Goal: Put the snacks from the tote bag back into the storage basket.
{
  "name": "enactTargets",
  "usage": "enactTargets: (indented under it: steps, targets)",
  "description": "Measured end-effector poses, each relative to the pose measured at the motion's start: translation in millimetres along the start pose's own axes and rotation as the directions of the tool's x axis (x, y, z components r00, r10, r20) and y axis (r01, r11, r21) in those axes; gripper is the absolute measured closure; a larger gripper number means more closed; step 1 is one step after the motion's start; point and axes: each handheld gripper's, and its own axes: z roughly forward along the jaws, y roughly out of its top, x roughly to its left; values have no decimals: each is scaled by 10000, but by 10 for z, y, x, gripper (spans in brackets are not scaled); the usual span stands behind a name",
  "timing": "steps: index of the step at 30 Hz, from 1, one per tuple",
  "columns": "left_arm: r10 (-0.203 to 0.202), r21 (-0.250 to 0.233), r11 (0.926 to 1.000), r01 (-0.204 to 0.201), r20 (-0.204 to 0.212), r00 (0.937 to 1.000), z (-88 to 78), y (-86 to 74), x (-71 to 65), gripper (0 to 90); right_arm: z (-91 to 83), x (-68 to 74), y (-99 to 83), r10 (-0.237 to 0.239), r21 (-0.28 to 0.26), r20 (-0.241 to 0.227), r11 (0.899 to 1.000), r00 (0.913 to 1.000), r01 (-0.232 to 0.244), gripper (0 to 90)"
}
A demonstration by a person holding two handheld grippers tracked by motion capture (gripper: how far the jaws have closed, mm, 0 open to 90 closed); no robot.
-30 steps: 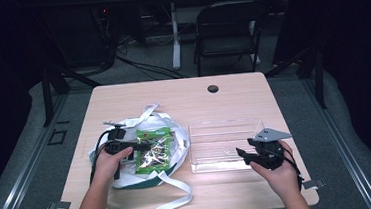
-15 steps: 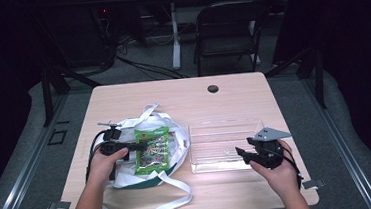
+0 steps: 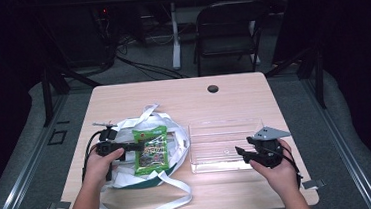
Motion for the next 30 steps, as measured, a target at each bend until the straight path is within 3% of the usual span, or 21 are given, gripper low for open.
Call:
enactTargets:
  steps: [16,30]
  targets:
    - [221,-238,9995,-220,23,9998,-50,7,-27,724,15,-2,-11,26,14,17,10000,10000,-26,442]
    - [929,-819,9923,-934,-99,9956,-144,22,-85,723,24,-10,-19,47,11,44,10000,10000,-47,442]
